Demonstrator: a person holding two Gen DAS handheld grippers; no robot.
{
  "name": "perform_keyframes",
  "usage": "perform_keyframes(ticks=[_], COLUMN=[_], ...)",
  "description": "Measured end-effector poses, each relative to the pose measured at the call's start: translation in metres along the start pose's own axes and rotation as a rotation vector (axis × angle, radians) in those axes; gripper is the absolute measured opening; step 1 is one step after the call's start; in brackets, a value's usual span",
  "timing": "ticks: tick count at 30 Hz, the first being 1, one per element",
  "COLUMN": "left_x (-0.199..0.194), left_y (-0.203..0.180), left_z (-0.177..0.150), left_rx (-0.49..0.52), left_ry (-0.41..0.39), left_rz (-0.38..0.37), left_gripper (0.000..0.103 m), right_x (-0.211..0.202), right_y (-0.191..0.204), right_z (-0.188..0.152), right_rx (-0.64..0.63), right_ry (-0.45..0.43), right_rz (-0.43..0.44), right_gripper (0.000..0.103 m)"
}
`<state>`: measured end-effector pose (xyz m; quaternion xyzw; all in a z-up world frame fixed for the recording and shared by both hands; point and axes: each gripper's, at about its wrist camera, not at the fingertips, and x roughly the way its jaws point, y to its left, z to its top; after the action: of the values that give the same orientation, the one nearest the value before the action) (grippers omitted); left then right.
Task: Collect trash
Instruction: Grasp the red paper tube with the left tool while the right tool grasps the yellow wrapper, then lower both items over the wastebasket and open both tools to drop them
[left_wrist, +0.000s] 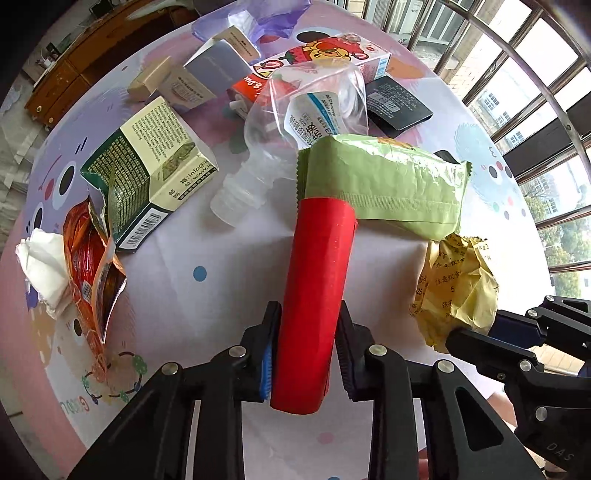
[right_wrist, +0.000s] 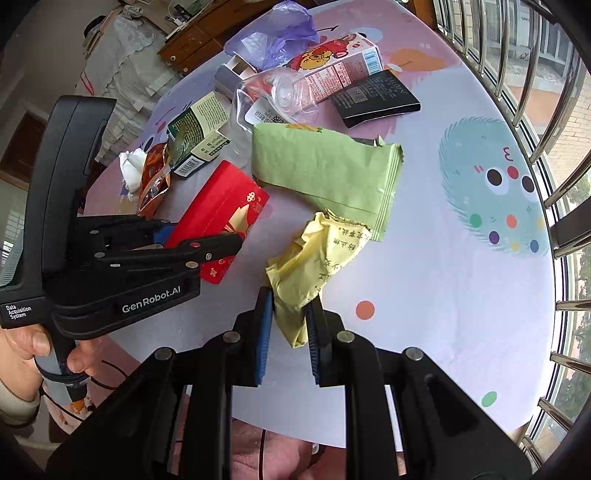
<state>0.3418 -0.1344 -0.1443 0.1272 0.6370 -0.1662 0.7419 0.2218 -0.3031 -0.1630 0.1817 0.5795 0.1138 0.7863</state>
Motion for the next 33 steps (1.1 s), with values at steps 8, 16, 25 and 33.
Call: perform_keyframes(ticks=[8, 16, 25, 33], left_x=[-0.041, -0.104, -0.144, -0.146], left_y=[0.010, 0.025, 0.055, 0.057], left_z=[-0.057, -0.124, -0.219, -0.297], left_rx=[-0.019, 0.004, 0.005, 0.016], left_ry=[-0.068, -0.206, -0.307, -0.308], left_rz=[0.010, 0.061, 0.052, 0.003], left_gripper=[0.025, 0.025, 0.025, 0.025], right_x=[-0.015, -0.040, -0.049, -0.039], right_y=[0.037, 0.093, 0.156, 0.186], right_z=[-0.015, -0.054, -0.126, -0.205], right_rx=[-0.019, -0.019, 0.003, 0.040], right_ry=[-0.058, -0.140, -0.200, -0.163], right_rz=[-0.015, -0.039, -0.062, -0.080], right_gripper=[0.015, 0.015, 0.015, 0.015])
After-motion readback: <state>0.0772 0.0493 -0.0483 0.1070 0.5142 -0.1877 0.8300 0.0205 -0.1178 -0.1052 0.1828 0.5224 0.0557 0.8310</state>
